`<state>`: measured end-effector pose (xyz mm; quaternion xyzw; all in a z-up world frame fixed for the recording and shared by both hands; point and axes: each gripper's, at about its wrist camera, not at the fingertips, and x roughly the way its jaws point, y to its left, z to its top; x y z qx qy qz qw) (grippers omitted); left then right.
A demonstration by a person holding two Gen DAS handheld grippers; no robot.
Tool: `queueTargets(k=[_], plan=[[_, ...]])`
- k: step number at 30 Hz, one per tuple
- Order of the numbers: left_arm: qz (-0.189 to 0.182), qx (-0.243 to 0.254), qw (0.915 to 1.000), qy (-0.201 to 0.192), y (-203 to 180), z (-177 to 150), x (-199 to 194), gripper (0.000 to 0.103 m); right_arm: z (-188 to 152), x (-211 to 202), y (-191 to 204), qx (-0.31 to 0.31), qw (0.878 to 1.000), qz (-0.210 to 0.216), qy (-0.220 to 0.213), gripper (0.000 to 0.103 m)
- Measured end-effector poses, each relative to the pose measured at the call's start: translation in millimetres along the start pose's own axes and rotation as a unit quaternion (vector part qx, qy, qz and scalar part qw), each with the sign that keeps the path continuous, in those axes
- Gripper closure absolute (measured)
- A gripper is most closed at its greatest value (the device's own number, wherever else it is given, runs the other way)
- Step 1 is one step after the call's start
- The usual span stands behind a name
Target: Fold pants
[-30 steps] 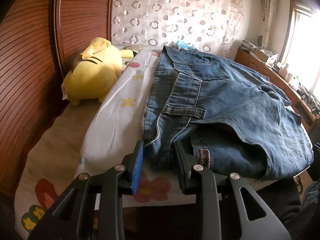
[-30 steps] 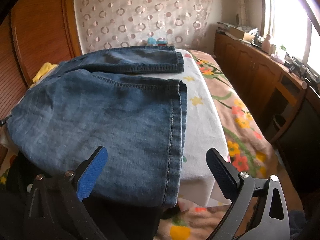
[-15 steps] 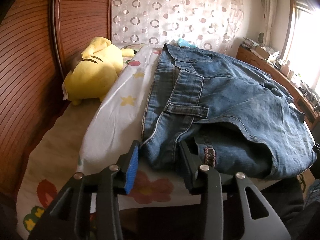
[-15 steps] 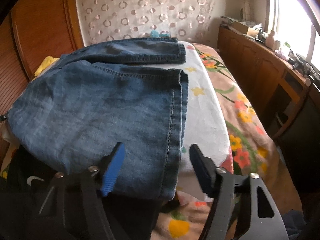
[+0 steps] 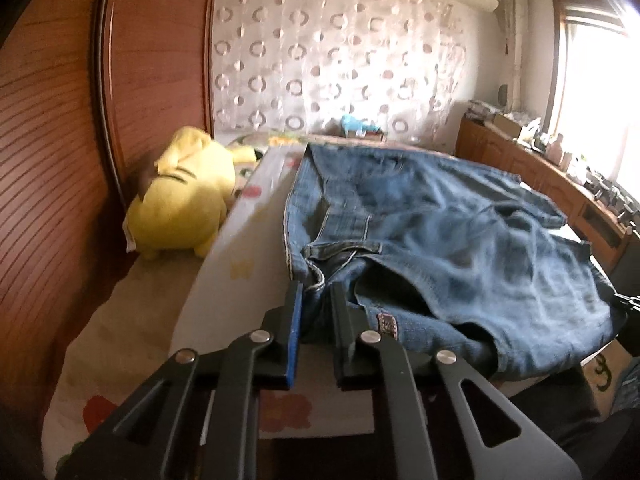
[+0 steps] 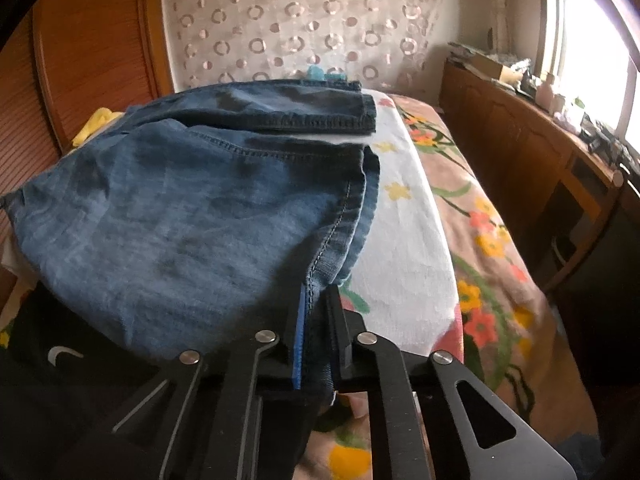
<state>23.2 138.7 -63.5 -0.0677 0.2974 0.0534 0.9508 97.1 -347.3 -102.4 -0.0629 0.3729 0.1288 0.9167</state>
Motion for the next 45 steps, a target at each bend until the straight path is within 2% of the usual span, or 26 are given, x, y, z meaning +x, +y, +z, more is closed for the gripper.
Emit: queueTargets(k=[9,15,20,22,25,30,33,35,37,45], plan=[[-0.007,0.027,0.9984,-0.049,-17,42,-16,0.096,32,-24,2,-0.02,0.998,0.004,-0.064,0.1],[-0.002,0.046,0.9959,-0.078,-24,71,-19,0.097,74,-34,-1,-0.036,0.994,0.001,-0.105,0.1],[0.0,0.042,0.9958,-0.082,-25,84,-6,0.097,114,-31,-1,-0.044,0.991,0.002,-0.124,0.1],[-0.002,0.041,0.9963,-0.075,-27,81,0,0.097,129,-20,4,-0.052,0.991,0.005,-0.123,0.1],[-0.005,0.042,0.9971,-0.063,-31,74,7,0.097,138,9,15,-0.061,0.994,0.017,-0.095,0.1],[-0.013,0.05,0.9975,-0.048,-43,60,12,0.097,121,58,27,-0.063,0.996,0.044,-0.034,0.1],[-0.015,0.054,0.9976,-0.041,-47,55,15,0.097,111,65,27,-0.052,0.997,0.05,-0.016,0.083],[-0.017,0.053,0.9977,-0.039,-47,53,15,0.097,107,60,27,-0.052,0.997,0.049,-0.016,0.064],[-0.019,0.052,0.9977,-0.038,-48,51,15,0.097,102,49,22,-0.044,0.997,0.051,-0.023,0.052],[-0.022,0.051,0.9978,-0.036,-50,48,15,0.097,74,10,1,-0.007,0.999,0.042,-0.031,0.051]])
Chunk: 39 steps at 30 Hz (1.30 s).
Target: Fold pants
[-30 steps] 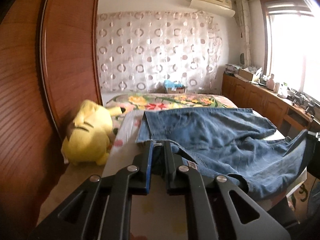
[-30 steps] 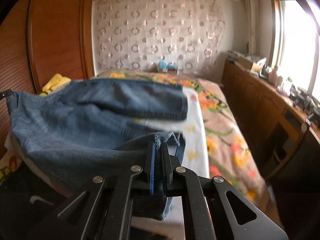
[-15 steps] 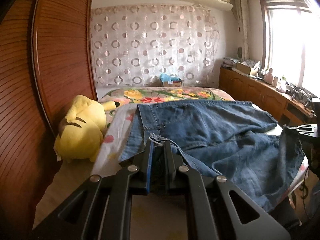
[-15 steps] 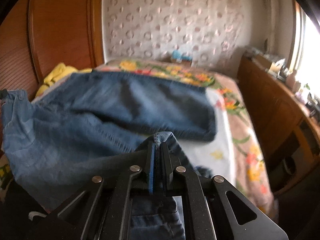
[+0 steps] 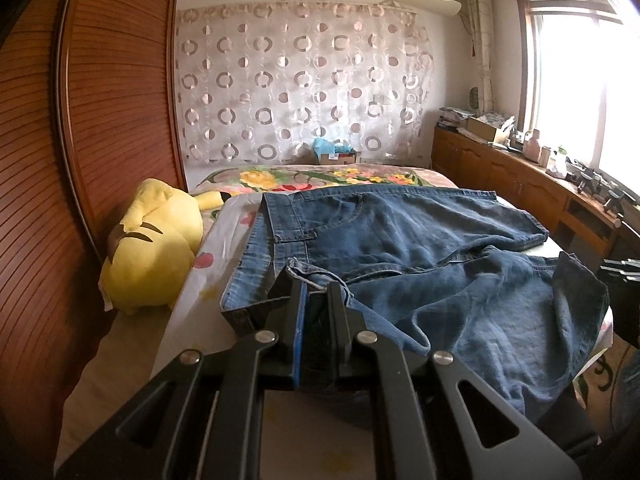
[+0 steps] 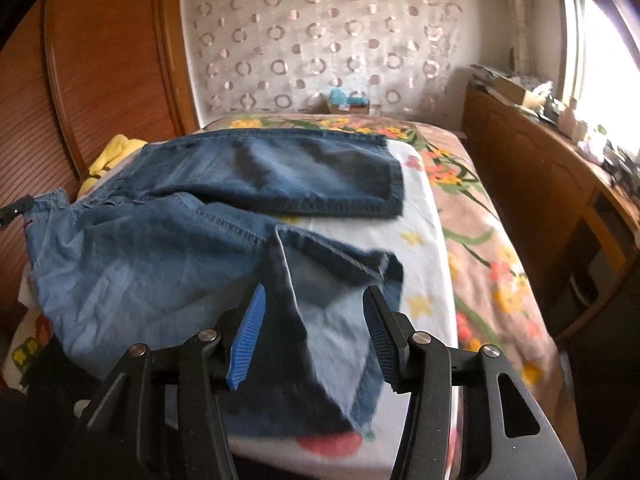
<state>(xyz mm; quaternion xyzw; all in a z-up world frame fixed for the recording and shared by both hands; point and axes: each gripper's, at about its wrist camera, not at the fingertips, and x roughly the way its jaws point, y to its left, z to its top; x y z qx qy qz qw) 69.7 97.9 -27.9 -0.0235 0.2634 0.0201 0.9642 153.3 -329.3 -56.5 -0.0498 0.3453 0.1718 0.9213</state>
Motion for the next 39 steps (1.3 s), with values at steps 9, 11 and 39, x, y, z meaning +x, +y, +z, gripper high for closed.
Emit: queueTargets(k=[9,11,39], plan=[[0.005,0.0,1.0,-0.001,-1,-2,-1,0.097,-27,0,4,0.014,1.0,0.012,0.023,0.051],[0.009,-0.003,1.0,-0.002,1,-2,-1,0.097,-28,5,5,0.014,0.999,0.01,0.029,0.051],[0.053,-0.009,0.9975,-0.046,41,107,51,0.097,108,-23,-38,-0.012,0.993,-0.018,-0.114,0.101]])
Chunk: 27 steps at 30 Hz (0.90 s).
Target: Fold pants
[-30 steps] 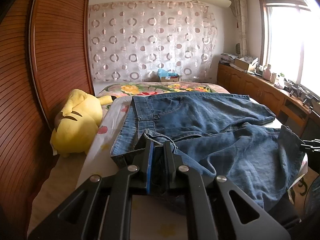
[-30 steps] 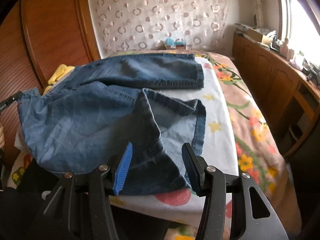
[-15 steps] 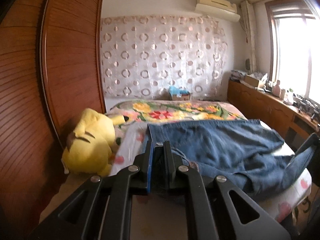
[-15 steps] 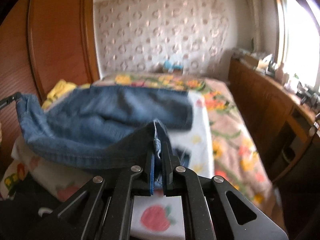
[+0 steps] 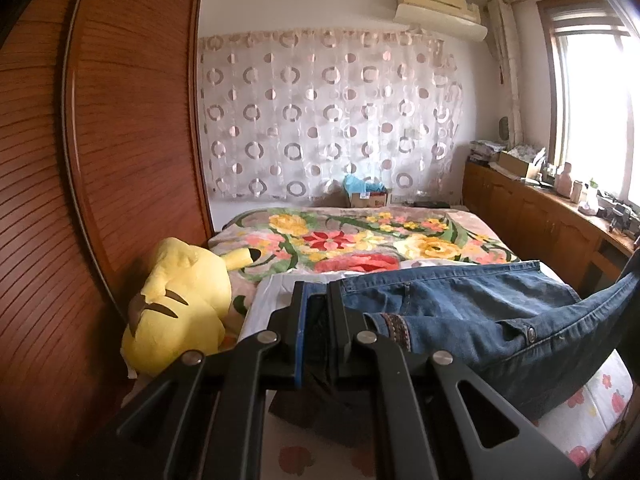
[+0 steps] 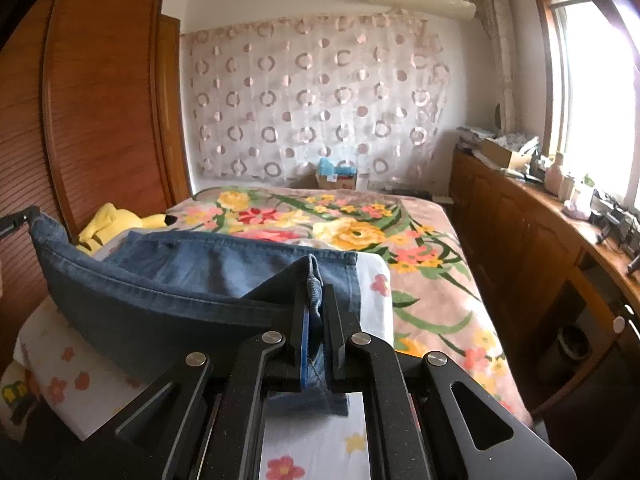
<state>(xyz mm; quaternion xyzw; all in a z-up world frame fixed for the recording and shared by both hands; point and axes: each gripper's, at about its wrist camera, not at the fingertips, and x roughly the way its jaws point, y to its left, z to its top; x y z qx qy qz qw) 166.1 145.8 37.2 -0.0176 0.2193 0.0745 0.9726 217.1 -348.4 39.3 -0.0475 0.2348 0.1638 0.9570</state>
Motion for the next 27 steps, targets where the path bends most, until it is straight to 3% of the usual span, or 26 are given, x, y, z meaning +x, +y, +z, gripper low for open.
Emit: queueTargets(k=[14,27], plan=[[0.007,0.005,0.999,0.045,-4,1,70,0.097,10,70,-9,0.002,0.999,0.005,0.036,0.101],[0.009,0.02,0.9995,0.023,-14,52,124,0.097,53,107,-20,-0.01,1.0,-0.018,0.007,0.101]])
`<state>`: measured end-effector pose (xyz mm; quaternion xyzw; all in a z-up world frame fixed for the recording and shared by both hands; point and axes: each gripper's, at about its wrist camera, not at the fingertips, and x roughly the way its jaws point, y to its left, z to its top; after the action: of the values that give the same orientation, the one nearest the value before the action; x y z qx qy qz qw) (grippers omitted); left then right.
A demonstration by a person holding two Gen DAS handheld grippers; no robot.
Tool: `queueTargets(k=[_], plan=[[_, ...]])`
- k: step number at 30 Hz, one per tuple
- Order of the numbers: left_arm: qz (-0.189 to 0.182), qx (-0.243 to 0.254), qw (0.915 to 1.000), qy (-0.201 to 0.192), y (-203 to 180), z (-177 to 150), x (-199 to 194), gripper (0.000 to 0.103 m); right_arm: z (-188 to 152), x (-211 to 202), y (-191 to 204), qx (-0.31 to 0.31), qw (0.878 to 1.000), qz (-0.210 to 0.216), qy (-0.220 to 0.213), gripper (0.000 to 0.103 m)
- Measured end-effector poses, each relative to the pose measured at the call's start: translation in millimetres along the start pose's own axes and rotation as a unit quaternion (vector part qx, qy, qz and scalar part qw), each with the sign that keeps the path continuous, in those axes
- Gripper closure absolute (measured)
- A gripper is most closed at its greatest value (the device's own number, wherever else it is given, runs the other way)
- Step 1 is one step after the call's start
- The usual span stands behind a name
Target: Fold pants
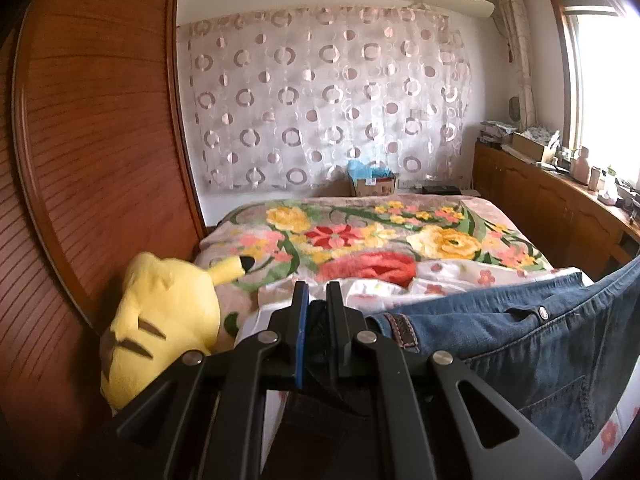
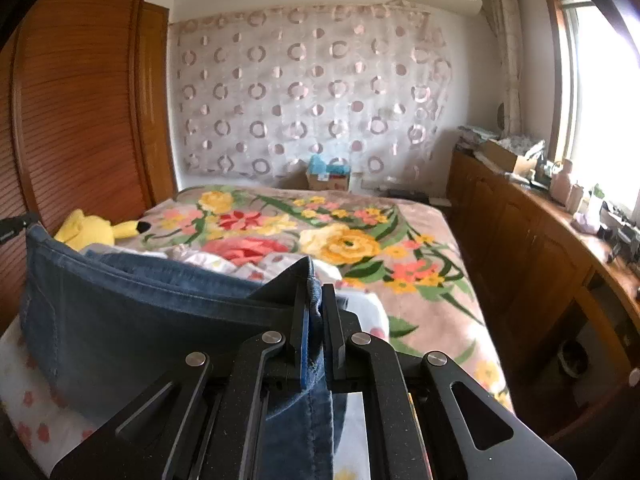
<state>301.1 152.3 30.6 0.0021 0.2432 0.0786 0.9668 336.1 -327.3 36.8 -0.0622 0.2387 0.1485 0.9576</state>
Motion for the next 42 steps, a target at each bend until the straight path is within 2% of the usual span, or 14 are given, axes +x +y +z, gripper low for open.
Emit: queueTargets(k=[4,6,8,13,16,18,19,20,25,32,42], plan=[[0.0,0.004,1.0,-0.003,-3,16,21,0.097,15,24,-4,-0.006,1.0,-0.013,0.003,0.101],[0.008,0.007,0.9999,-0.004,-4,20,32,0.102,20,36,-5,-0.007,1.0,-0.019,0.005,0.101],[0.012,0.003,0.9999,-0.003,-1,23,42,0.102,24,49,-8,-0.009,1.0,-0.028,0.008,0.101],[0.01,-0.002,0.9996,0.025,5,15,66,0.102,25,90,-12,-0.004,0.999,-0.032,0.036,0.101],[0.006,-0.002,0.999,0.044,3,5,74,0.102,15,118,-11,-0.012,0.997,-0.043,0.069,0.1],[0.003,-0.003,0.998,0.062,4,-4,78,0.099,9,129,-13,-0.009,0.995,-0.041,0.085,0.087],[-0.001,-0.003,0.9976,0.07,4,-7,79,0.098,5,137,-14,-0.01,0.994,-0.045,0.104,0.066],[-0.006,-0.004,0.9971,0.076,4,-11,80,0.098,3,140,-14,-0.01,0.993,-0.048,0.111,0.055],[-0.027,0.002,0.995,0.096,1,-27,80,0.084,-7,131,-19,0.006,0.993,-0.04,0.113,0.049],[-0.054,0.02,0.9906,0.124,-10,-42,79,0.082,-16,114,-13,0.01,0.991,-0.005,0.133,0.047],[-0.07,0.017,0.9895,0.126,-7,-73,33,0.082,-35,60,-17,0.027,0.991,0.001,0.135,0.045]])
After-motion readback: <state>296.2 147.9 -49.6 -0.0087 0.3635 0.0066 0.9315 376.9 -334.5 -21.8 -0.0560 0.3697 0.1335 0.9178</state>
